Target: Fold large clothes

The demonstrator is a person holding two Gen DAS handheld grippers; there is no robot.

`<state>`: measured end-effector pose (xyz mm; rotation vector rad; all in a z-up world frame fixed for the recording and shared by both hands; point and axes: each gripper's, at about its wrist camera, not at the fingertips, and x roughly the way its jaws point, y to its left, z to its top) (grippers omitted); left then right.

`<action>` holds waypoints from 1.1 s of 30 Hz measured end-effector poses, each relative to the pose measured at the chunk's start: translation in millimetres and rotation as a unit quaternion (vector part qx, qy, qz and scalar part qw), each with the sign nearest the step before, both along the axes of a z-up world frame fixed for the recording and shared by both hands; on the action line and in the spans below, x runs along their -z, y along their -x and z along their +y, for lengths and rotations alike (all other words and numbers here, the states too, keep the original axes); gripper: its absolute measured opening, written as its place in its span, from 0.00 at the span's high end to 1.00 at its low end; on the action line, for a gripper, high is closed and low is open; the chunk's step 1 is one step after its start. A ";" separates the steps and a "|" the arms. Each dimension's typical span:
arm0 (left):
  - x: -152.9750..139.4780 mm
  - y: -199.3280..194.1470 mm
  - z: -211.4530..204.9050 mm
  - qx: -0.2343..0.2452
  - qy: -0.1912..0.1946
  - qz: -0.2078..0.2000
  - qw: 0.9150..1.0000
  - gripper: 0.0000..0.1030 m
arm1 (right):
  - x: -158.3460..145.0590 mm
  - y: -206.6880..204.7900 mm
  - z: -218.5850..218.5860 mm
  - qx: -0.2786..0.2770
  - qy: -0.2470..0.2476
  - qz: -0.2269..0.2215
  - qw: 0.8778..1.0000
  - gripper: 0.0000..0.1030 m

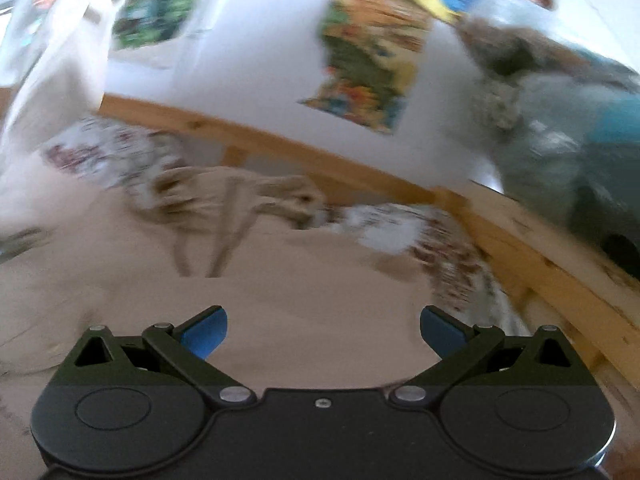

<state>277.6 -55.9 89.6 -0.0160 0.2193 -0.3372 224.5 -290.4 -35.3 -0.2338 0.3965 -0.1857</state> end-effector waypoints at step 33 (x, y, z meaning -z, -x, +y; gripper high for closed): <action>112.7 -12.6 9.7 0.007 -0.058 0.195 0.979 0.15 | 36.2 -17.9 -74.9 0.051 -0.185 0.078 0.978 0.16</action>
